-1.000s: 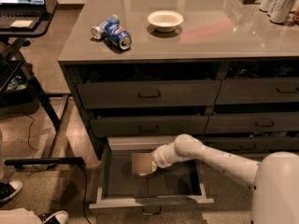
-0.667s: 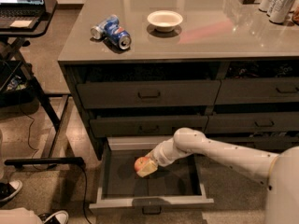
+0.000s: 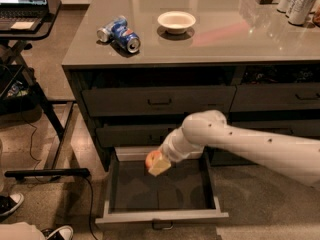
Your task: Pick apple from bottom drawer and place on counter
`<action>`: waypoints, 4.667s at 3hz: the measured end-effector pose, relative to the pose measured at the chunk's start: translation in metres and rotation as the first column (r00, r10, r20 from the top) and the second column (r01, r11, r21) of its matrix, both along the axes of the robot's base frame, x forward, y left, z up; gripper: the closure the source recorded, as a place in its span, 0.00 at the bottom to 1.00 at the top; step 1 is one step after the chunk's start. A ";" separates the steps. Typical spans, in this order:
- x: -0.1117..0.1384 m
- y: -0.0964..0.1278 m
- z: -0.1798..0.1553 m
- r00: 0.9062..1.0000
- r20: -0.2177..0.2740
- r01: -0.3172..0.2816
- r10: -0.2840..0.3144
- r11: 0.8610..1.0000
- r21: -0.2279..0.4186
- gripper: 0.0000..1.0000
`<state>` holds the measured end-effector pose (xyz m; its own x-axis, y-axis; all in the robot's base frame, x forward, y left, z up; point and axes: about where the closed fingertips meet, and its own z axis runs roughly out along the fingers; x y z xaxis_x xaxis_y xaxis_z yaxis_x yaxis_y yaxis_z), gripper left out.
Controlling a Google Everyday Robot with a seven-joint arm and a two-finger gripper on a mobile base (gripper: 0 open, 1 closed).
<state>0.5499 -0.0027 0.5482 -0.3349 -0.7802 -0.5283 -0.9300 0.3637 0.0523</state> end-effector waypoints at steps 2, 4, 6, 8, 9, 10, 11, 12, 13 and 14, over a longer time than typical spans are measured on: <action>0.010 -0.003 0.040 0.997 0.073 0.001 0.001 1.000 -0.025 1.00; 0.038 0.009 0.112 0.972 0.232 -0.041 0.045 0.999 -0.021 1.00; 0.079 0.025 0.231 0.858 0.510 -0.040 0.056 0.998 -0.042 1.00; 0.123 0.006 0.325 0.765 0.643 0.037 0.030 0.995 -0.092 1.00; 0.137 -0.008 0.361 0.741 0.671 0.065 -0.009 0.996 -0.058 1.00; 0.162 -0.017 0.375 0.768 0.637 0.054 -0.065 0.998 0.037 1.00; 0.199 -0.015 0.371 0.814 0.569 0.043 -0.115 0.989 0.139 1.00; 0.211 -0.027 0.399 0.790 0.591 0.063 -0.160 0.981 0.181 1.00; 0.211 -0.027 0.398 0.790 0.591 0.064 -0.160 0.981 0.181 1.00; 0.217 -0.035 0.384 0.787 0.570 0.126 -0.236 0.966 0.226 1.00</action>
Offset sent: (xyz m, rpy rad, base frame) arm 0.0095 -0.0028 0.0385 -0.0244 -0.0690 -0.0007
